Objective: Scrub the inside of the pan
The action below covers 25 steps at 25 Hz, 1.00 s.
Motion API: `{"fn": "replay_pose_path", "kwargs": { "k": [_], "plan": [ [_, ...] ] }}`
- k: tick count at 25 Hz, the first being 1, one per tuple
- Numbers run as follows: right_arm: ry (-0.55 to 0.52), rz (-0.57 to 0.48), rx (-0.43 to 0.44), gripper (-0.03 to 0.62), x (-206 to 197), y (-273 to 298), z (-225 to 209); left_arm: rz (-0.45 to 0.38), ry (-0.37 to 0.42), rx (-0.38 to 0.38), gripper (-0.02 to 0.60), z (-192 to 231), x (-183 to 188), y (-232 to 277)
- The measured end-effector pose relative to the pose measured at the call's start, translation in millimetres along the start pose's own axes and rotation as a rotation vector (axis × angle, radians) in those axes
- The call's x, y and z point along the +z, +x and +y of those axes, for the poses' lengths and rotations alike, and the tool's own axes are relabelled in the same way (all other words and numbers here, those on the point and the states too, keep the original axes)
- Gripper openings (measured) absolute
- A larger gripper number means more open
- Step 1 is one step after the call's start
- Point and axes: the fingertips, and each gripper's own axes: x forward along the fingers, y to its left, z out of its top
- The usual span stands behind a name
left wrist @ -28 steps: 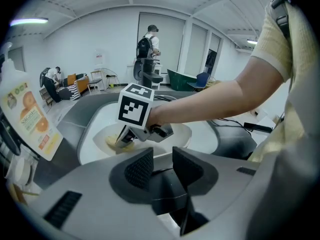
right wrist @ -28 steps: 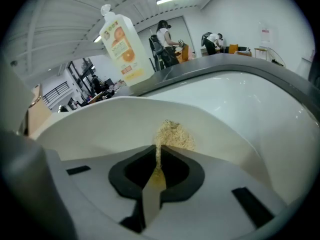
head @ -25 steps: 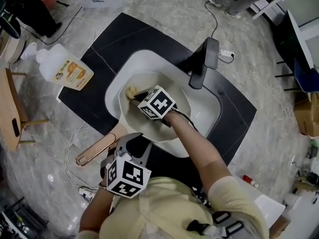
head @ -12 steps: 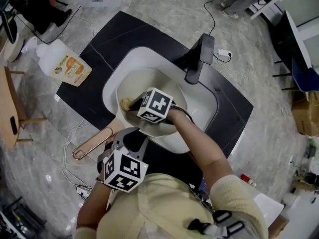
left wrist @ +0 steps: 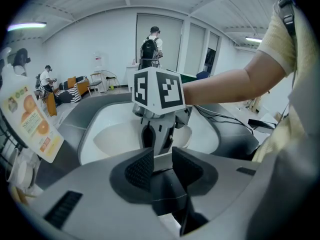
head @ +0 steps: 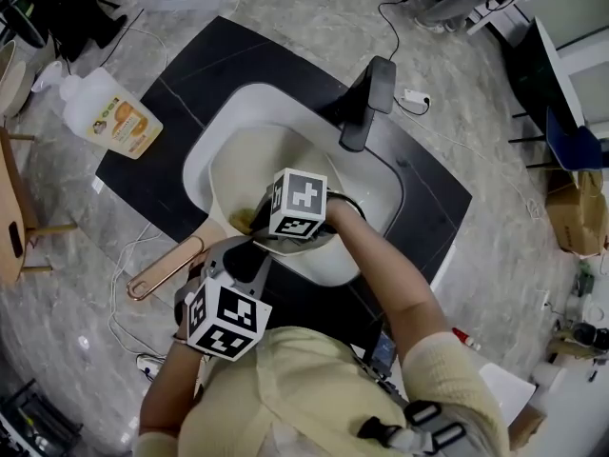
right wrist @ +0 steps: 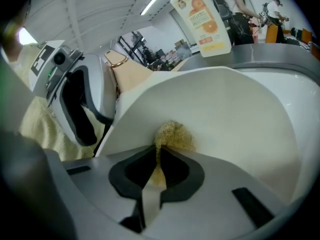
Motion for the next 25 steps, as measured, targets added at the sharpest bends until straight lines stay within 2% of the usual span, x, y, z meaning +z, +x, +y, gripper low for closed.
{"fn": "replay_pose_path", "kwargs": {
  "k": [8,13,16,21,25],
  "plan": [
    [0.017,0.184,0.081,0.038,-44,-8,22,0.004,0.014,0.008,0.12,-5,1,1],
    [0.041,0.283,0.09,0.038,-68,-14,25,0.0,0.011,0.011,0.12,-4,1,1],
    [0.056,0.367,0.06,0.038,-86,-19,22,-0.005,0.003,0.013,0.119,-4,0,1],
    [0.071,0.563,-0.062,0.038,-121,-30,1,-0.017,-0.018,0.013,0.117,-3,1,2],
    [0.095,0.612,-0.112,0.038,-131,-33,-11,-0.023,-0.029,0.01,0.113,-3,2,1]
  ]
}}
